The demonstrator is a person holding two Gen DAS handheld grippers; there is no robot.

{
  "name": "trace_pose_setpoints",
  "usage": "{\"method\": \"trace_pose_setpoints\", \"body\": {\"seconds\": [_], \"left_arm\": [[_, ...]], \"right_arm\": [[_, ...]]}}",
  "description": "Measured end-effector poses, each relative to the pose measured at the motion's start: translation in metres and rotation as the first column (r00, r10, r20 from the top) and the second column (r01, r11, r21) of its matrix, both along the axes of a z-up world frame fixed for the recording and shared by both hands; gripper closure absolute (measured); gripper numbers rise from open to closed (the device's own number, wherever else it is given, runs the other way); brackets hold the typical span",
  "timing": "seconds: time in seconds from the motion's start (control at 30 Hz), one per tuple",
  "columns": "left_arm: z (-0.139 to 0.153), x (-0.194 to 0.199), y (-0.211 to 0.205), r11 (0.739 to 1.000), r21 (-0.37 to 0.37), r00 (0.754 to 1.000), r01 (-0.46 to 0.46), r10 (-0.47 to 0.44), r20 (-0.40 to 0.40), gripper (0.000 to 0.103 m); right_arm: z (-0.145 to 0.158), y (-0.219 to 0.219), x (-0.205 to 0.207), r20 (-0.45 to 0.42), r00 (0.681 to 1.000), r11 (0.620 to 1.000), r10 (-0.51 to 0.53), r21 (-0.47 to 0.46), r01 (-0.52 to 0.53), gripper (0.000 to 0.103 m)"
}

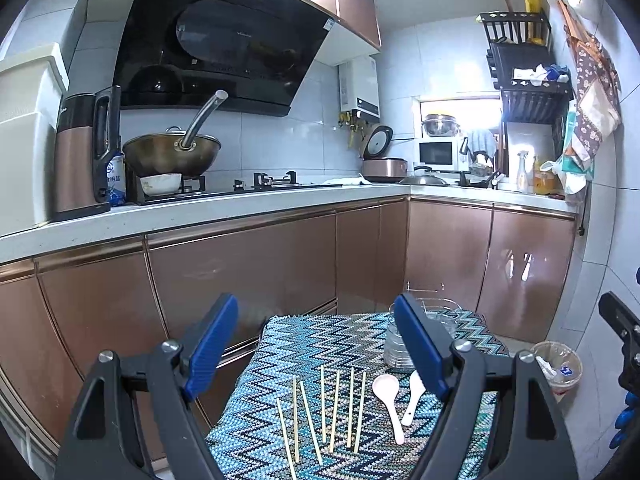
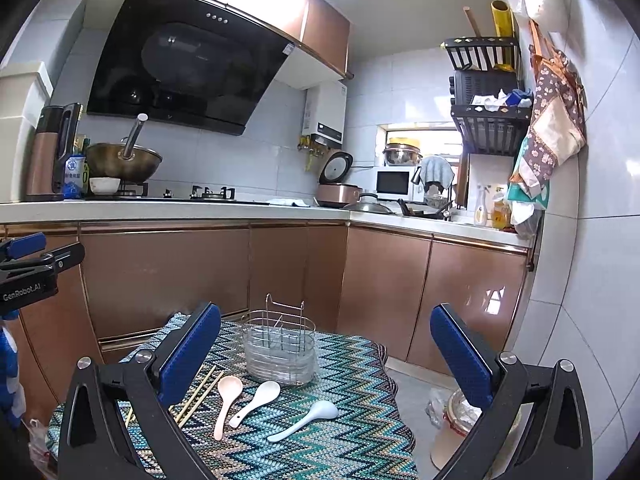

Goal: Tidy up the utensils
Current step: 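Grasp a bamboo chopstick with the left tool while the right tool grasps a white spoon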

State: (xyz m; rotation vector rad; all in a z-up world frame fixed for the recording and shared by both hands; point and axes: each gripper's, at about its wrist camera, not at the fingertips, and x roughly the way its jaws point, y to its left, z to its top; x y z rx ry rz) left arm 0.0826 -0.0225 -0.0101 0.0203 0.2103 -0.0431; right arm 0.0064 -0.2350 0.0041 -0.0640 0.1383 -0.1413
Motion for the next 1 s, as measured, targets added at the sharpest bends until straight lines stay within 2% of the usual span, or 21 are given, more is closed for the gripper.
{"method": "trace_pose_setpoints", "body": {"seconds": [0.17, 0.37, 0.5, 0.7, 0.77, 0.87, 0.9, 1.0], "left_arm": [[-0.002, 0.018, 0.009, 1.000, 0.013, 0.998, 0.003, -0.002, -0.056, 0.024], [-0.009, 0.050, 0.049, 0.998, -0.043, 0.990, -0.055, 0.049, -0.134, 0.024], [-0.029, 0.085, 0.066, 0.996, -0.073, 0.966, -0.044, 0.023, -0.258, 0.024], [-0.077, 0.148, 0.068, 0.984, -0.173, 0.876, 0.049, -0.126, -0.465, 0.024], [-0.094, 0.169, 0.066, 0.977, -0.208, 0.837, 0.047, -0.153, -0.526, 0.025], [-0.122, 0.202, 0.065, 0.961, -0.272, 0.767, 0.042, -0.205, -0.608, 0.026], [-0.131, 0.210, 0.065, 0.954, -0.296, 0.743, 0.040, -0.226, -0.630, 0.030], [-0.162, 0.236, 0.060, 0.931, -0.365, 0.655, 0.027, -0.292, -0.697, 0.054]], "right_arm": [[-0.004, -0.007, 0.013, -0.024, 1.000, 1.000, 0.019, 0.019, -0.019, 0.000], [-0.016, -0.019, 0.037, -0.100, 0.995, 1.000, 0.021, 0.025, -0.018, 0.000], [-0.031, -0.035, 0.057, -0.167, 0.986, 0.997, 0.023, 0.076, -0.011, 0.000], [-0.064, -0.062, 0.097, -0.301, 0.951, 0.982, 0.068, 0.187, -0.011, 0.000], [-0.078, -0.069, 0.112, -0.352, 0.932, 0.975, 0.088, 0.221, -0.009, 0.001], [-0.099, -0.077, 0.131, -0.409, 0.904, 0.964, 0.125, 0.264, -0.013, 0.008], [-0.106, -0.079, 0.137, -0.429, 0.894, 0.963, 0.131, 0.270, -0.011, 0.012], [-0.126, -0.084, 0.152, -0.476, 0.868, 0.960, 0.142, 0.280, -0.003, 0.020]]}}
